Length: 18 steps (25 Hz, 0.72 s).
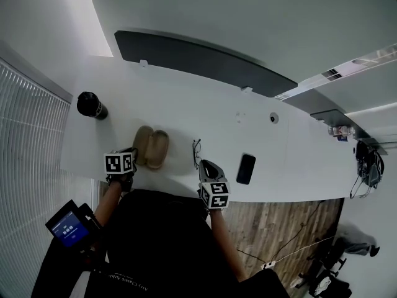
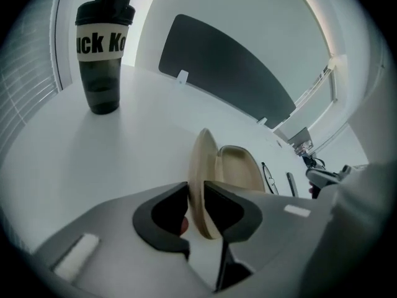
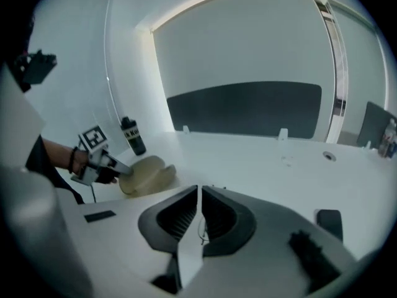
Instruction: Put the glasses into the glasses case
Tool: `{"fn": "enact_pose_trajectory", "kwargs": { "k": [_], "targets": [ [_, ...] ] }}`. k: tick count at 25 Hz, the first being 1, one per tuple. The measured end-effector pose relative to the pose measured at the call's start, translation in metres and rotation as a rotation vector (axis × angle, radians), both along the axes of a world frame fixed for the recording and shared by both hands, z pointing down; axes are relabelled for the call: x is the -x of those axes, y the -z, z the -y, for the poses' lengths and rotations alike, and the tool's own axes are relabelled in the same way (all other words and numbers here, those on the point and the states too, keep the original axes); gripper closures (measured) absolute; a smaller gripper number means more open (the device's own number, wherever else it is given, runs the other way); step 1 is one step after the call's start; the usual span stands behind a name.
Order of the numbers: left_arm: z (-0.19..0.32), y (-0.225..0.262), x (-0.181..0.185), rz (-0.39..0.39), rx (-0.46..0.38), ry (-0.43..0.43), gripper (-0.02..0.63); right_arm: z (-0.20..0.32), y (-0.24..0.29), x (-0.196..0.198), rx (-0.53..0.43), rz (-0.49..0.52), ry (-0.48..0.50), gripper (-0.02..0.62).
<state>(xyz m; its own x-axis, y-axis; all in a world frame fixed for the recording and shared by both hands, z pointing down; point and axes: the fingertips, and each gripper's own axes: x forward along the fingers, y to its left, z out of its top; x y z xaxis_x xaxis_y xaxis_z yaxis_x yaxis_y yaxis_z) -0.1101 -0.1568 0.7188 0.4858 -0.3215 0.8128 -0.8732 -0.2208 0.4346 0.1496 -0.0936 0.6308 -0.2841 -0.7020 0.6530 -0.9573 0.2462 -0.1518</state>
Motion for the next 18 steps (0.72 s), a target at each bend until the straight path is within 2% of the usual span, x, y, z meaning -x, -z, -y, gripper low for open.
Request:
{"fn": "enact_pose_trajectory", "kwargs": {
  "k": [2, 3, 4, 8, 11, 13, 16, 18],
  "targets": [
    [0.000, 0.008, -0.008, -0.054, -0.033, -0.015, 0.420, 0.003, -0.020, -0.005, 0.063, -0.083, 0.015, 0.559],
    [0.001, 0.013, -0.010, -0.077, -0.050, -0.020, 0.382, 0.006, -0.029, -0.004, 0.093, -0.109, 0.036, 0.519],
    [0.002, 0.019, -0.012, -0.090, -0.070, -0.029, 0.374, 0.010, -0.037, -0.002, 0.123, -0.128, 0.060, 0.502],
    [0.005, 0.037, -0.020, -0.088, -0.158, -0.111, 0.387, 0.022, -0.084, 0.004, 0.241, -0.162, 0.127, 0.493],
    [0.007, 0.050, -0.022, -0.072, -0.211, -0.128, 0.410, 0.024, -0.109, 0.007, 0.308, -0.185, 0.154, 0.492],
    [0.007, 0.061, -0.021, -0.070, -0.234, -0.115, 0.417, 0.025, -0.114, 0.006, 0.339, -0.178, 0.128, 0.494],
    [0.008, 0.082, -0.026, -0.088, -0.249, -0.099, 0.423, 0.031, -0.111, 0.010, 0.357, -0.112, 0.074, 0.492],
    [0.010, 0.093, -0.041, -0.112, -0.251, -0.127, 0.419, 0.033, -0.112, 0.015, 0.352, -0.101, 0.081, 0.493]
  ]
}}
